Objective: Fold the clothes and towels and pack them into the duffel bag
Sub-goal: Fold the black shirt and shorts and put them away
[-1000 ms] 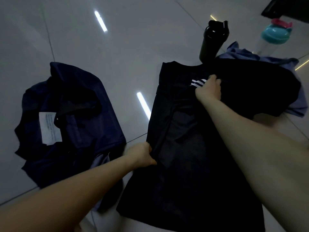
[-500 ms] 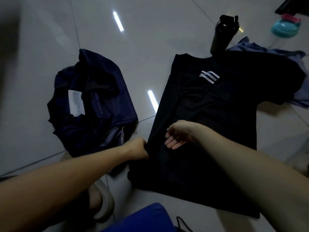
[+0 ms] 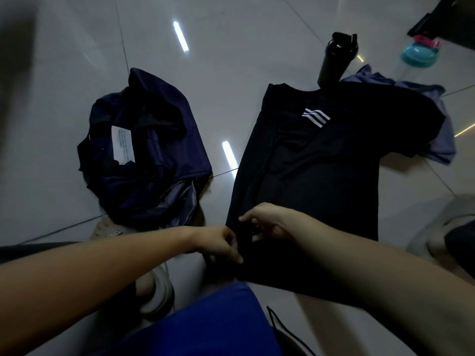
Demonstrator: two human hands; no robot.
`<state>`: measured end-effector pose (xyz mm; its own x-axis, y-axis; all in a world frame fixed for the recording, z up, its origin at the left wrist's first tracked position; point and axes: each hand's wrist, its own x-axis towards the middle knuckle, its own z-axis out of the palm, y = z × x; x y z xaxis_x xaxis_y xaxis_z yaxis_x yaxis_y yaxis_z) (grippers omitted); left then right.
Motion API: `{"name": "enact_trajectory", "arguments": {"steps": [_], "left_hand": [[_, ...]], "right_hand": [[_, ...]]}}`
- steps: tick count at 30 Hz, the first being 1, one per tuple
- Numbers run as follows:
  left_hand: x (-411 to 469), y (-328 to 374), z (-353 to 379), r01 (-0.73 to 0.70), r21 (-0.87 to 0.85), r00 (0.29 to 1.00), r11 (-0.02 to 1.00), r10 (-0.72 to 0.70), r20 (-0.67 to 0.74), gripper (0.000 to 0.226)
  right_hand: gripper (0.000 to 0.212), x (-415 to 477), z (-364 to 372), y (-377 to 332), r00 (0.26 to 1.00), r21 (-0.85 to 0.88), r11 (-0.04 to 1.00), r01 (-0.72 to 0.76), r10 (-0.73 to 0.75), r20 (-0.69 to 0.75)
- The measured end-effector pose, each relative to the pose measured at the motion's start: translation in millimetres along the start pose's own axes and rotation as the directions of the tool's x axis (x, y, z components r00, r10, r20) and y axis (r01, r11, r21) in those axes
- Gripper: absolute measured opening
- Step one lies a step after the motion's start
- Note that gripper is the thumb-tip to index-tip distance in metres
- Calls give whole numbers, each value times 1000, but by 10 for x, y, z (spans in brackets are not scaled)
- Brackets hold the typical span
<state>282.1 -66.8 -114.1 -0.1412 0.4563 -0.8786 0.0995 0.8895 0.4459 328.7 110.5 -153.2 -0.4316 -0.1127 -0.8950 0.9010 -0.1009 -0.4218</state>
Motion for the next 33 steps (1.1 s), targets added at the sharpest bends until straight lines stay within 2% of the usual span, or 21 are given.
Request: {"name": "enact_trajectory", "arguments": {"steps": [2, 4, 7, 11, 13, 14, 16, 19, 22, 25, 28, 30, 33], "left_hand": [[35, -100, -30, 103, 68, 988, 992, -95, -119, 23], [98, -210, -42, 185, 118, 951, 976, -148, -273, 28], [177, -262, 21, 189, -53, 922, 981, -196, -335, 35], [273, -223, 121, 143, -294, 927, 945, -232, -295, 16], [283, -211, 102, 131, -329, 938, 935, -224, -263, 11], [270, -217, 75, 133, -331, 948, 934, -218, -234, 15], [205, -239, 6, 133, -371, 971, 919, -196, -136, 24], [112, -349, -74, 193, -470, 980, 861, -188, 58, 15], [98, -474, -38, 252, -439, 968, 863, -225, 115, 9], [143, -514, 45, 279, -394, 959, 876, -274, 69, 5], [170, -519, 65, 303, -295, 950, 906, -312, 19, 12], [140, -506, 41, 337, -200, 942, 920, -332, 59, 21], [73, -470, 22, 381, -48, 915, 923, -369, 161, 27]], "right_hand": [[9, -15, 15, 76, 991, -30, 1000, 0, -4, -136], [12, -63, 50, 116, 987, 36, 999, -17, 23, -159], [23, -77, 124, 164, 992, 207, 978, -16, 41, -118], [25, -26, 152, 229, 992, 313, 950, 18, 22, -123], [21, -34, 129, 267, 990, 249, 968, 29, 7, -141], [26, -24, 114, 297, 987, 162, 986, 23, 4, -159], [28, -24, 124, 333, 985, 22, 999, -29, 32, -167], [19, -11, 141, 362, 983, 69, 992, -103, 112, -144], [23, -59, 153, 364, 984, 83, 985, -154, 160, -74], [31, -135, 202, 402, 975, 0, 976, -220, 219, -37], [31, -184, 264, 474, 960, -101, 956, -277, 280, 20], [29, -202, 297, 525, 955, -148, 946, -289, 296, 29], [23, -223, 329, 559, 970, -109, 964, -241, 244, 12]]}}
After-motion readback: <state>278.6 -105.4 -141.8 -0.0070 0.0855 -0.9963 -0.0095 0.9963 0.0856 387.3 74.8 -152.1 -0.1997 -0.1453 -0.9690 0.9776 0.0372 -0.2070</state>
